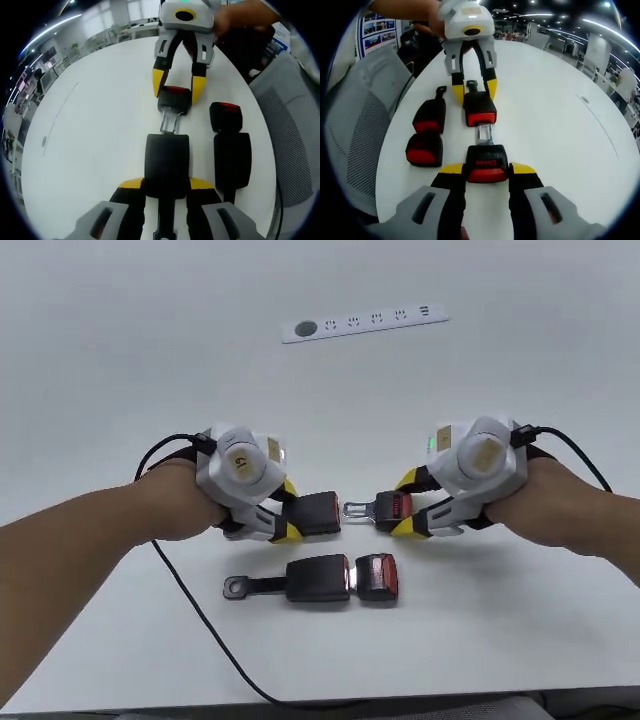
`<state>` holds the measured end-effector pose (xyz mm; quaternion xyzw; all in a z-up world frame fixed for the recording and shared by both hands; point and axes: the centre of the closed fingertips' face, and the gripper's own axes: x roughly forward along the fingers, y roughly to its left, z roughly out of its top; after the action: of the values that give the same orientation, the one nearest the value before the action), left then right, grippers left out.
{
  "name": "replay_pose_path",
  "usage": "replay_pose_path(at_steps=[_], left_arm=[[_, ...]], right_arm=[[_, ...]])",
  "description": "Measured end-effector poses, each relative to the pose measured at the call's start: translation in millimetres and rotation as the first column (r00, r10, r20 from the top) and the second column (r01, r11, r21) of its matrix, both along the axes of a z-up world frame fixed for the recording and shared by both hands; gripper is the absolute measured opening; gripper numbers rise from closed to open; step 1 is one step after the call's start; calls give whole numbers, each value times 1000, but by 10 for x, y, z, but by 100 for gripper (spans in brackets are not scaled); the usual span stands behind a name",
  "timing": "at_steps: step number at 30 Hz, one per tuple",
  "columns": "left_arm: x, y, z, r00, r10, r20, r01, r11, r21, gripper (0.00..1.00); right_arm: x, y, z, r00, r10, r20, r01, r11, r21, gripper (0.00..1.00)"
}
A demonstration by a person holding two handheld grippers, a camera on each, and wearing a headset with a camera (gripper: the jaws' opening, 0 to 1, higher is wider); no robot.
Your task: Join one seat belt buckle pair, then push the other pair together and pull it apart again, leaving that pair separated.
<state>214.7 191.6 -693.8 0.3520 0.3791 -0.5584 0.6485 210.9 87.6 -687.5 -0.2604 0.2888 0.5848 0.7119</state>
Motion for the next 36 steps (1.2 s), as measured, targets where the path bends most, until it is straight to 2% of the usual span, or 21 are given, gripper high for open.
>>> replay_pose_path(at_steps=[9, 12, 16, 19, 27, 36], left_arm=[[-7, -7, 7, 1000, 1, 1, -1, 1000, -1, 32], [-10, -10, 7, 1000, 0, 1, 0, 1000, 3, 32], [-17, -16, 10, 1000, -6, 1, 6, 1000, 10, 32], [-14, -19, 9, 1000, -9, 3, 8, 1000, 8, 32], [-29, -28, 17, 1000, -30, 2, 30, 1000, 2, 31], [-94, -86, 79, 999, -50, -2, 50, 999, 2, 30]], right_arm=[[-2, 36, 6, 1000, 9, 21, -9, 999, -36, 32], [-21, 67, 41, 998, 39, 57, -35, 997, -65, 32], [-32, 131, 34, 997, 54, 58, -50, 997, -64, 32], [-33, 175, 43, 998, 40, 38, -39, 999, -36, 31], [-12, 169, 32, 999, 34, 2, -34, 999, -4, 30], [-1, 220, 30, 999, 45, 9, -45, 999, 1, 30]])
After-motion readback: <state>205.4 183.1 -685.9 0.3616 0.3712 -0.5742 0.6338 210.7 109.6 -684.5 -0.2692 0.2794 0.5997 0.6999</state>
